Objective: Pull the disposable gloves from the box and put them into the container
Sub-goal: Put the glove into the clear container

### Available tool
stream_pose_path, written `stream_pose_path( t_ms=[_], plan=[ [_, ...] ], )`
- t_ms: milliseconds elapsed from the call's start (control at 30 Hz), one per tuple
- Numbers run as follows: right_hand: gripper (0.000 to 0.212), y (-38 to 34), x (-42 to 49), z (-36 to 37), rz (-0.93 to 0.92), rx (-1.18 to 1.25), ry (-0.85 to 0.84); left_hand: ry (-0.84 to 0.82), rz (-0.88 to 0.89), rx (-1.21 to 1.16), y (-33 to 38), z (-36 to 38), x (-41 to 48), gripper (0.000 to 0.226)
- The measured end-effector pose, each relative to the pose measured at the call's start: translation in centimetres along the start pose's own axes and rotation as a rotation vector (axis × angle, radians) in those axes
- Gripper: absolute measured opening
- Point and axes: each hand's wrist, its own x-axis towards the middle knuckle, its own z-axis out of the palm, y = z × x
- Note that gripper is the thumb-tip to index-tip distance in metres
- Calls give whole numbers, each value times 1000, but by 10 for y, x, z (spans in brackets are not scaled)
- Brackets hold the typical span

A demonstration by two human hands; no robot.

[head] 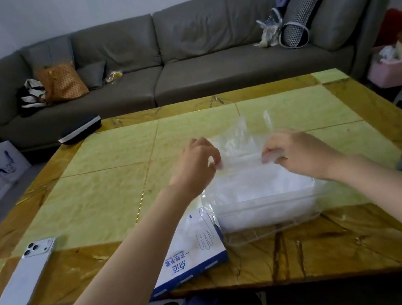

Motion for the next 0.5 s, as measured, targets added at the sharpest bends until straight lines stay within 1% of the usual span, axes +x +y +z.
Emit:
stream_pose_path(
  t_ms=[33,100,167,267,300,333,367,433,467,500],
  plan=[
    [20,3,1,7,51,-14,-118,-63,15,85,-1,7,1,13],
    [26,8,4,19,97,-79,-308,-164,47,230,-3,21,5,13],
    [31,8,6,27,130,-97,-459,-261,94,344,-5,33,9,16],
    [33,8,11,30,206,-52,-698,-437,164,536,-4,46,15,20],
    [36,9,12,30,219,-31,-742,-485,172,583,-3,49,17,21],
    [39,9,14,30,223,17,-738,-515,173,620,-2,52,19,20],
    [39,9,16,29,228,90,-682,-522,166,645,0,53,21,18],
    [27,10,20,30,226,231,-474,-478,142,632,4,55,26,17],
    [19,9,21,32,197,243,-371,-453,124,592,6,56,28,19],
    [13,11,23,35,166,217,-312,-453,96,526,8,59,29,21]
  ],
)
